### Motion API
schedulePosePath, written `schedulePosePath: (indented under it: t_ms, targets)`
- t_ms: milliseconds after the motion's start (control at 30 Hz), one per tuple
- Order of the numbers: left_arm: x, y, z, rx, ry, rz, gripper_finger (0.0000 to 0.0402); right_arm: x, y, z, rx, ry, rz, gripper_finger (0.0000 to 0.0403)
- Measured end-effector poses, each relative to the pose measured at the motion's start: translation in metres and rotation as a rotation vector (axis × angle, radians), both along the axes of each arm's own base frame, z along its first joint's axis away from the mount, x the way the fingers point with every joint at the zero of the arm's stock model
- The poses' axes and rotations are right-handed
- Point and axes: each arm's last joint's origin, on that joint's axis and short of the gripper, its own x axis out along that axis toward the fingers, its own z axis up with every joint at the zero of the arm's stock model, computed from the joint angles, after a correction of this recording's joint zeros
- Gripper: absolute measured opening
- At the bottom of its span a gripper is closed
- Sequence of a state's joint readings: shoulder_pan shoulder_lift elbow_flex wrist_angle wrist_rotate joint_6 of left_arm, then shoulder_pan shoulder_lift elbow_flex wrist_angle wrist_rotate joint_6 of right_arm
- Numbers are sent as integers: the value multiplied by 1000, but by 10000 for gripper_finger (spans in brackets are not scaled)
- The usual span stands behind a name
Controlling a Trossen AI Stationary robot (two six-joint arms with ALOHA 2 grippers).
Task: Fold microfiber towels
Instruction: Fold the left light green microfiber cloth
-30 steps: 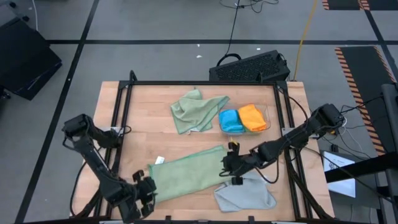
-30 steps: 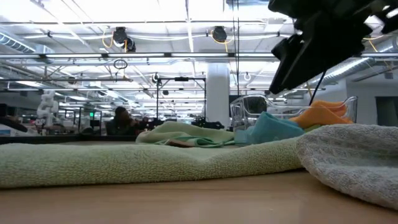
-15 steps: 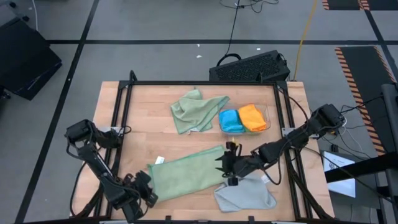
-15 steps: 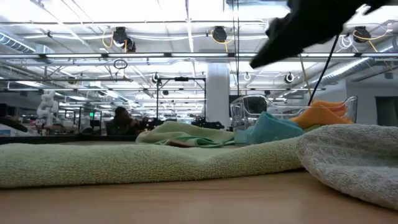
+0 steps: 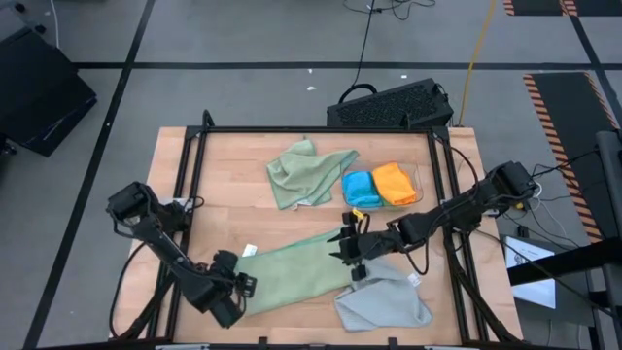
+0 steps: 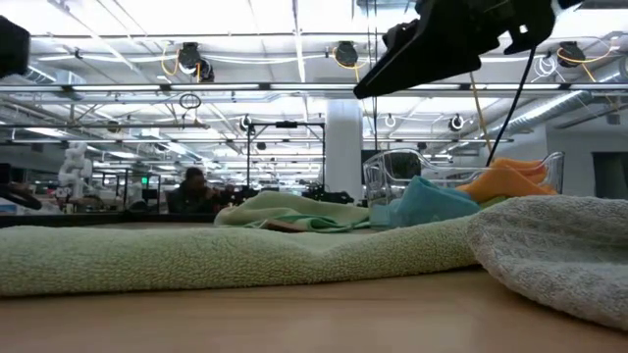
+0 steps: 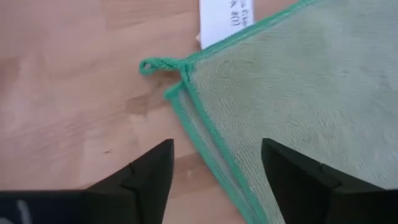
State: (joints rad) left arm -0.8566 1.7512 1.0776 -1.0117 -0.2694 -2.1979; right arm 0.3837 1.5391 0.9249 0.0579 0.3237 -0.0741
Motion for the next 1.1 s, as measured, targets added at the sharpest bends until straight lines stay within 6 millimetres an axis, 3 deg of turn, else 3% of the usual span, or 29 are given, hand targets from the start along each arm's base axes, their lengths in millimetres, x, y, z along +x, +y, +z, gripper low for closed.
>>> schedulePosePath:
  t_ms: [167,567,700,867,1100]
  targets:
    - [5,9,-6,-27,35,44,248,-1,-2,-6,20,-32,66,150]
    - [1,22,-34,-76,-13,57,158,-3,-8,-13,-11,-96,114,150]
    - [0,24,-37,-43,3,-52,113,1,-13,-10,4,-131,103,150]
    - [5,29,-34,157,9,-309,18,12,-23,-8,85,-209,68,150]
    - [12,45,-27,300,114,-555,10,46,-36,-33,187,-268,56,150]
